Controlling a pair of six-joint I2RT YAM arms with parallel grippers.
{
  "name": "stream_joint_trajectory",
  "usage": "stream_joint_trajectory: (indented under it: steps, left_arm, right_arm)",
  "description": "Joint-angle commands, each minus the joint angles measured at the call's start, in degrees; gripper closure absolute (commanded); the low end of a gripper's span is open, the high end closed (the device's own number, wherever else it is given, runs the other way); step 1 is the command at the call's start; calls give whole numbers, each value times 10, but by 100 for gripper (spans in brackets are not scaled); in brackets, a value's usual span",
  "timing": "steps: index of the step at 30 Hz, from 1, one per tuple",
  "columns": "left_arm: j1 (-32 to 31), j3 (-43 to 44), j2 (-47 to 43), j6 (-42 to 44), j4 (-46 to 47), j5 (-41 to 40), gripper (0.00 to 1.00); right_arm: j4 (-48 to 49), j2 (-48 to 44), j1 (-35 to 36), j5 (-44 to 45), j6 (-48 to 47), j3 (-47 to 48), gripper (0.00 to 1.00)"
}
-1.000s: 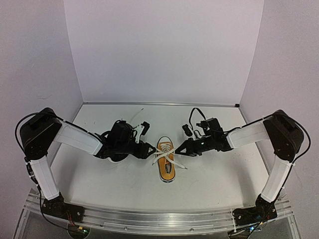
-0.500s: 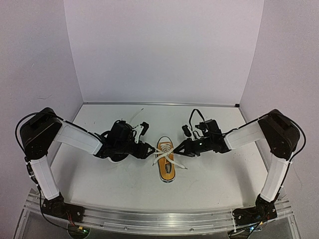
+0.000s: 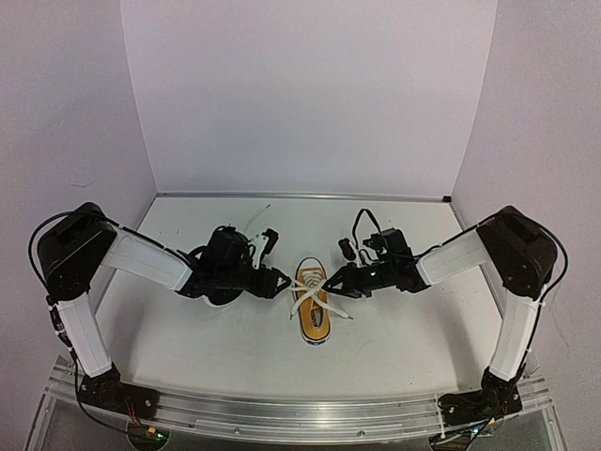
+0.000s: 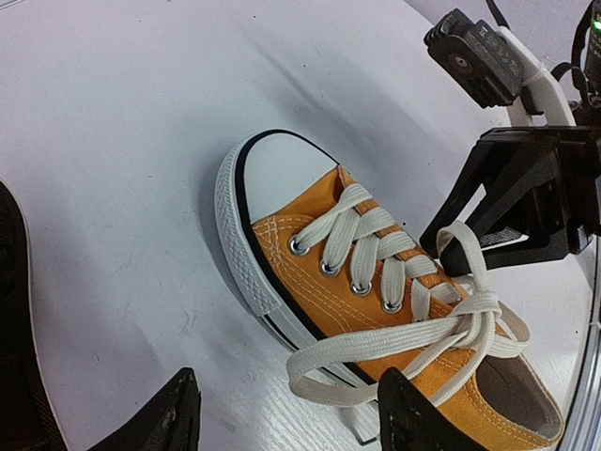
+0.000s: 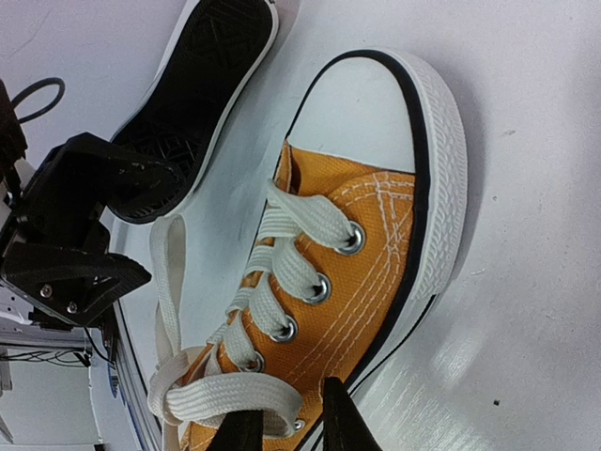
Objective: Tie the shoes
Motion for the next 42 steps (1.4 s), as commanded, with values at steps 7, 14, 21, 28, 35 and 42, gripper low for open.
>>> stream_joint_trajectory:
  steps: [7,14,21,28,35,42]
  left_arm:
    - [8,21,25,-15,12,39,43]
    - [9,34,45,-15,21,52,47]
    - [8,58,64,-14,25,82,47]
    - [8,62,71,-14,29,114,62]
    - [8,40,30,6,-9,59,100]
    - [8,24,-14,30,-40,1,100]
  right_arm:
    - [26,-5,4,0,7,8,100]
    - [25,-16,4,0,6,2,100]
    - [25,-16,4,-1,5,2,100]
    - [17,-23,4,6,3,2,100]
    - [-41,-72,4,58,-18,-13,100]
    - [-101,-102,4,104,-33,-30,100]
